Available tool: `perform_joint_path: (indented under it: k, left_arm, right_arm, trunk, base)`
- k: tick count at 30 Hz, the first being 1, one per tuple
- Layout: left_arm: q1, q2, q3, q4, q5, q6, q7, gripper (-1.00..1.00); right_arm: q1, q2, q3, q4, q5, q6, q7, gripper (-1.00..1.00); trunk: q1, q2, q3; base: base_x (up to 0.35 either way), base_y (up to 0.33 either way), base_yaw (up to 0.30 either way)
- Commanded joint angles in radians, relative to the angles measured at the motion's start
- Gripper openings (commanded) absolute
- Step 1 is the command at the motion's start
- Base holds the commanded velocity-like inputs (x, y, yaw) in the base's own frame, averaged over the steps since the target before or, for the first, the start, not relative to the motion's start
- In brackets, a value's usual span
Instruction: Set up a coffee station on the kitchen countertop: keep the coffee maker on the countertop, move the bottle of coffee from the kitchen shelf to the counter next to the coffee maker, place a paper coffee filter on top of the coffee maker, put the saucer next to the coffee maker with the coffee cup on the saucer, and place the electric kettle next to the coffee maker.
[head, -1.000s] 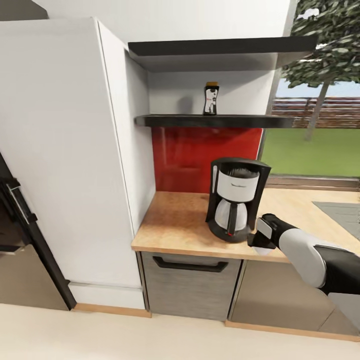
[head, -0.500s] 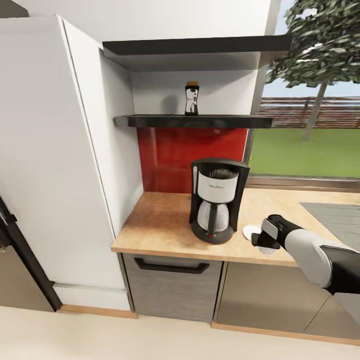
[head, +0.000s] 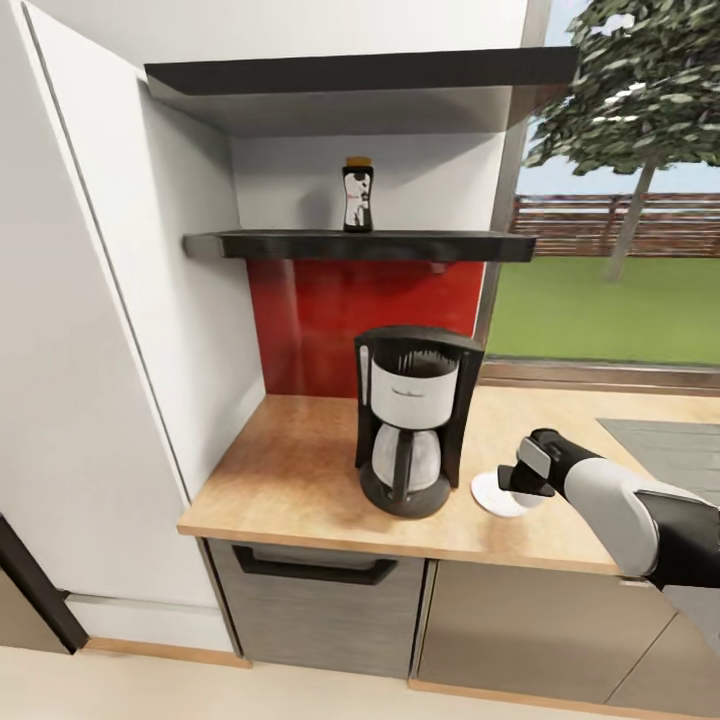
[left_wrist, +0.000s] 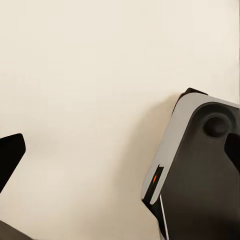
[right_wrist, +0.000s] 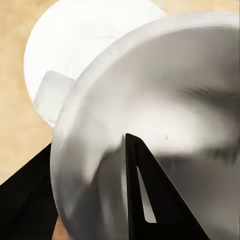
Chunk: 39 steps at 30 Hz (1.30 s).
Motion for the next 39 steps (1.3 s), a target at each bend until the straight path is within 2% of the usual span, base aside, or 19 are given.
perform_joint_path:
  k: [1, 11, 17, 18, 21, 23, 28, 39]
  left_arm:
    - [0.000, 0.000, 0.003, -0.001, 0.007, -0.001, -0.008, 1.00]
    - [0.000, 0.001, 0.004, -0.001, 0.006, -0.014, -0.008, 1.00]
    - [0.000, 0.002, 0.005, -0.001, 0.008, -0.016, -0.008, 1.00]
    - [0.000, 0.008, 0.004, 0.002, 0.010, -0.016, -0.008, 1.00]
    - [0.000, 0.018, 0.004, 0.012, 0.012, -0.017, -0.008, 1.00]
    - [0.000, 0.021, 0.005, 0.015, 0.019, -0.017, -0.008, 1.00]
    - [0.000, 0.023, 0.005, 0.016, 0.023, -0.016, -0.008, 1.00]
    - [0.000, 0.024, 0.005, 0.016, 0.023, -0.016, -0.008, 1.00]
  right_arm:
    - [-0.001, 0.001, -0.007, 0.002, -0.003, 0.001, -0.006, -1.00]
    - [-0.001, 0.001, -0.006, -0.003, -0.005, 0.020, -0.008, -1.00]
    - [-0.001, 0.003, -0.010, -0.007, -0.005, 0.064, -0.008, -1.00]
    - [-0.001, 0.010, -0.011, -0.011, -0.004, 0.112, -0.008, -1.00]
    - [-0.001, 0.017, -0.011, -0.012, -0.003, 0.132, -0.008, -1.00]
    - [-0.001, 0.042, -0.010, -0.012, -0.004, 0.137, -0.008, -1.00]
    - [-0.001, 0.057, -0.011, -0.012, -0.003, 0.178, -0.016, -1.00]
    - [-0.001, 0.049, -0.011, -0.014, -0.002, 0.196, -0.017, -1.00]
  trunk:
    - [0.001, -0.002, -0.002]
    - [0.001, -0.002, -0.002]
    - [0.001, -0.002, -0.002]
    - [0.001, -0.002, -0.002]
    - [0.001, -0.002, -0.002]
    - [0.001, -0.002, -0.002]
    - [0.001, -0.002, -0.002]
    - [0.001, -0.002, -0.002]
  base:
    - [0.269, -0.176, 0.000]
    - [0.133, -0.088, 0.000]
    - [0.006, -0.004, 0.000]
    - [0.000, 0.000, 0.000]
    - [0.000, 0.000, 0.000]
    - [0.000, 0.000, 0.000]
    - [0.091, 0.000, 0.000]
    - [0.032, 0.000, 0.000]
